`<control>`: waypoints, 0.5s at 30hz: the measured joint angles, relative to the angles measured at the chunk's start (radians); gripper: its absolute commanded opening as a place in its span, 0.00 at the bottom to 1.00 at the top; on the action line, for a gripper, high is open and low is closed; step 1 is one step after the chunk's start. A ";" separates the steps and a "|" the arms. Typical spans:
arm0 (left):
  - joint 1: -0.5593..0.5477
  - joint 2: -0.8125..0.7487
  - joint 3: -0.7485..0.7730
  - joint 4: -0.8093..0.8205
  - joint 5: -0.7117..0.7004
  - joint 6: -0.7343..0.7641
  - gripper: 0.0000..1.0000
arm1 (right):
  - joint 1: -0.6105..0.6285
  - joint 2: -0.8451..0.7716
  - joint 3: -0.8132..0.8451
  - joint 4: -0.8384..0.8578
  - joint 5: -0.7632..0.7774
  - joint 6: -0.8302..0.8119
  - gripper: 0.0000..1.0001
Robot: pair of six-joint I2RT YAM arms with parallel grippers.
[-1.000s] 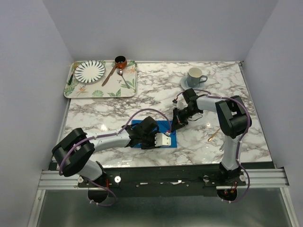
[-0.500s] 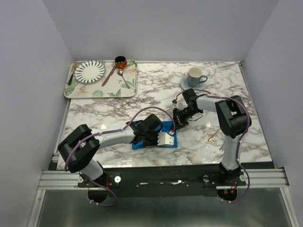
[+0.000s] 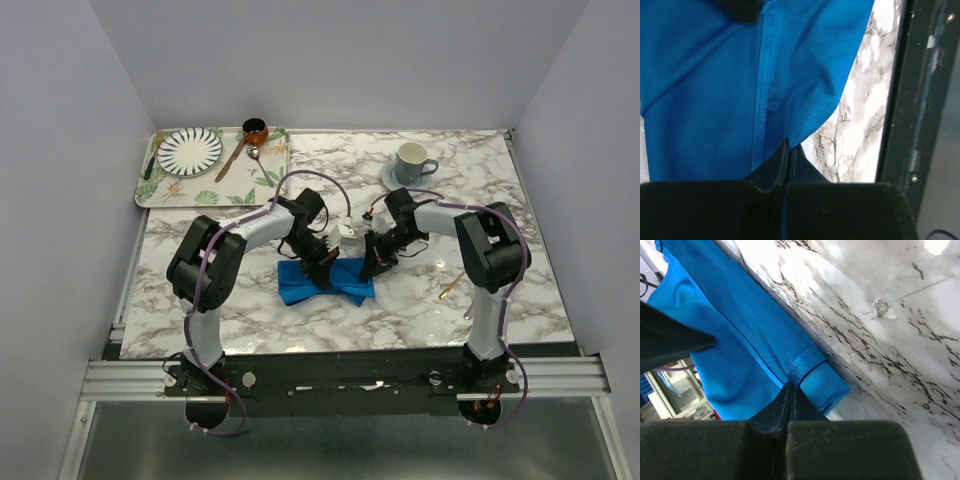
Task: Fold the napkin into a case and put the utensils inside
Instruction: Pick up the 2/3-rectangle-folded napkin from the center of the board, then fold the 2/3-rectangle-folded napkin at the center of the board.
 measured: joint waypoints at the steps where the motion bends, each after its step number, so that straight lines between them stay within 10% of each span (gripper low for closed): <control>1: 0.008 0.014 0.010 -0.010 0.029 -0.006 0.00 | 0.000 0.000 0.000 -0.002 0.000 -0.002 0.05; 15: 0.143 0.272 0.128 -0.103 0.240 -0.170 0.00 | 0.011 0.013 0.031 -0.051 0.005 -0.048 0.06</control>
